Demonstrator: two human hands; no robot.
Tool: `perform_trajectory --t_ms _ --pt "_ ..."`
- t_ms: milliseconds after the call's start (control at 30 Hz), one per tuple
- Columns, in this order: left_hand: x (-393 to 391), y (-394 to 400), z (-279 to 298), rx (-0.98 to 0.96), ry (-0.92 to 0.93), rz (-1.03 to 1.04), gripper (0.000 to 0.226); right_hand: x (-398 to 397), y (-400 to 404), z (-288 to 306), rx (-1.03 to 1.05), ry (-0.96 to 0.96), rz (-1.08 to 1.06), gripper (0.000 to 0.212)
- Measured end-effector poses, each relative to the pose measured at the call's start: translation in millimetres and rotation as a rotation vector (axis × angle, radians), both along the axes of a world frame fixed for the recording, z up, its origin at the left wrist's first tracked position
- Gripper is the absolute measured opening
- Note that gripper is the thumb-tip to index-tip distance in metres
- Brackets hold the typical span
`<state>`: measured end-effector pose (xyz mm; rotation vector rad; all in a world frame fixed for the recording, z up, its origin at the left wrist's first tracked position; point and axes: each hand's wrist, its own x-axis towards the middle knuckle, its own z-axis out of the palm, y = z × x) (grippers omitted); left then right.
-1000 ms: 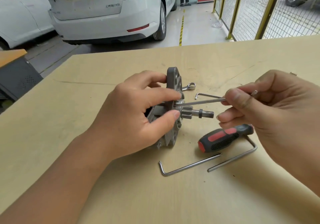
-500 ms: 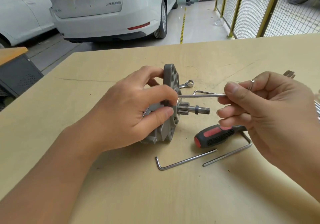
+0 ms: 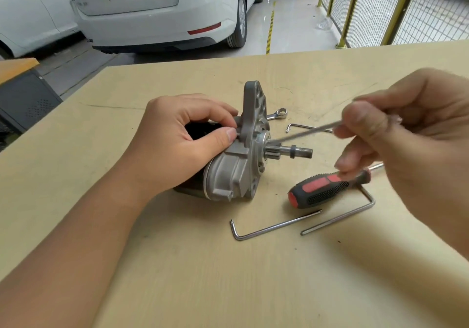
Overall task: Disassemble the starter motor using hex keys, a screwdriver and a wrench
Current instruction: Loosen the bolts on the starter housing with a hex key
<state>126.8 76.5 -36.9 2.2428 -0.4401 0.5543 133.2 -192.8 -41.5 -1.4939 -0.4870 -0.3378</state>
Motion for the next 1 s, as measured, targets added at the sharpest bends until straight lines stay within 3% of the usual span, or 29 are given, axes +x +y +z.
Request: perform_trajectory --t_ms 100,200,267,400,467,600,767,1000 --pt "-0.3 -0.7 0.2 0.002 0.014 0.015 0.008 -0.2 4.7 -2.8 0.146 0.13 0.026 0.021" --pt "-0.4 -1.0 0.7 0.007 0.018 0.022 0.007 -4.5 10.5 -7.7 0.117 0.184 0.057 0.025" --pt "-0.7 -1.5 1.0 0.013 0.017 0.024 0.007 -5.2 9.0 -7.0 -0.039 0.111 0.023 0.026" --pt "-1.3 -3.1 1.6 0.019 0.022 0.031 0.005 -5.6 4.4 -9.7 -0.566 -0.13 -0.088 0.007" --pt "-1.1 -3.5 1.8 0.02 0.032 0.036 0.005 -7.3 4.7 -12.2 -0.659 -0.172 -0.094 0.008" --pt "-0.6 -1.9 2.8 0.042 0.069 0.024 0.004 -4.7 1.9 -14.4 -0.609 -0.17 -0.14 0.006" --pt "1.0 -0.8 2.9 0.047 0.089 0.015 0.004 0.2 -0.1 -12.0 -0.441 0.003 0.053 0.019" --pt "2.7 -0.7 2.3 0.034 0.085 0.004 0.004 -0.8 9.1 -0.5 -0.024 0.64 0.318 0.009"
